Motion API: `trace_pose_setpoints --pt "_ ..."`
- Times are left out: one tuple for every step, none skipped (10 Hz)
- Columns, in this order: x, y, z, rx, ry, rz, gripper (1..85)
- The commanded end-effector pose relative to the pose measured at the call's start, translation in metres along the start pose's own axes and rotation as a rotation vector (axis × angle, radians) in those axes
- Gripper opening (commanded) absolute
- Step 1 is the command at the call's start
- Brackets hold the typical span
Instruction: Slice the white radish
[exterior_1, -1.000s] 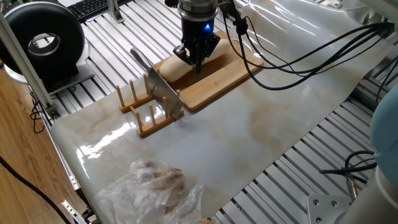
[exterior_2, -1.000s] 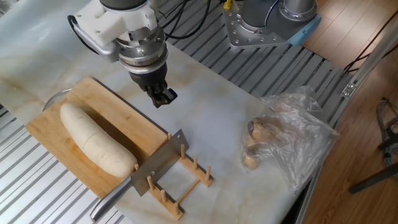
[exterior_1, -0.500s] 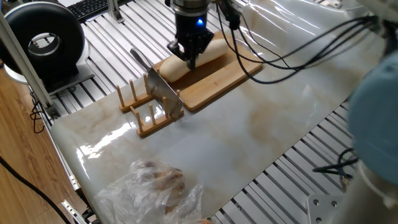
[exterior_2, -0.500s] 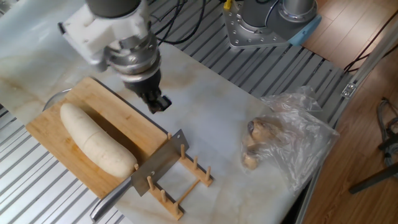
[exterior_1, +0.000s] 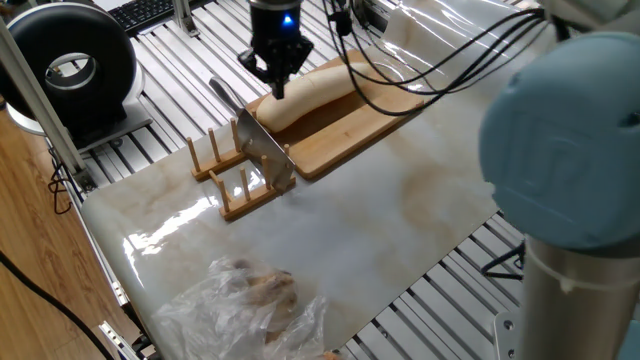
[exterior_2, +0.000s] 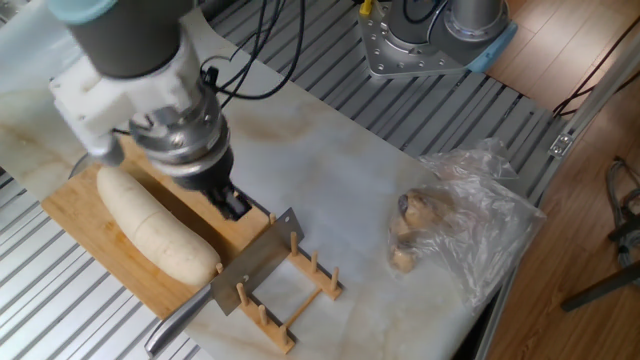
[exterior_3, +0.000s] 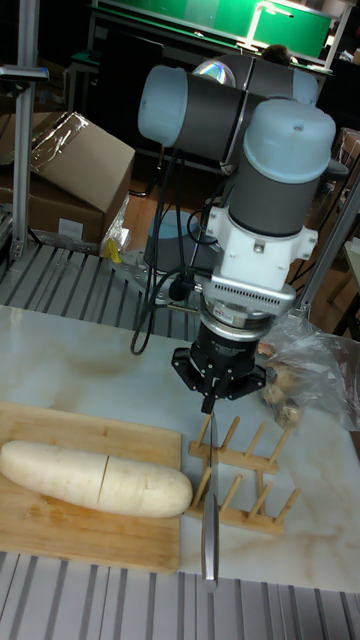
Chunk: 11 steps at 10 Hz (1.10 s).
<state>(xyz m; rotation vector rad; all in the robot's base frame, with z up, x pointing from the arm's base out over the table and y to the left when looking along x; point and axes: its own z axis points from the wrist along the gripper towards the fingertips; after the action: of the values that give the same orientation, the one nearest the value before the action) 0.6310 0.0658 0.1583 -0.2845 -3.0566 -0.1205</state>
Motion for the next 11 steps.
trace_pose_setpoints --pt "-0.017 0.009 0.015 0.000 -0.004 0.034 1.3" --pt "-0.017 0.007 0.017 0.014 0.004 0.032 1.3" --pt "-0.016 0.011 0.017 0.009 0.009 0.042 1.3" --pt "-0.016 0.013 0.018 0.005 0.011 0.046 1.3" --pt "-0.009 0.015 0.016 -0.004 0.025 0.052 1.3" --pt "-0.003 0.020 0.015 -0.022 0.048 0.042 1.7" --pt "0.003 0.018 0.015 -0.016 0.070 0.013 3.0" --pt "0.010 0.021 0.014 -0.031 0.097 -0.055 13.0" --pt "0.010 0.020 0.014 -0.027 0.099 -0.095 26.3" --pt "0.008 0.016 0.015 -0.011 0.091 -0.086 26.7" --pt "0.004 0.019 0.015 -0.020 0.073 -0.064 29.0"
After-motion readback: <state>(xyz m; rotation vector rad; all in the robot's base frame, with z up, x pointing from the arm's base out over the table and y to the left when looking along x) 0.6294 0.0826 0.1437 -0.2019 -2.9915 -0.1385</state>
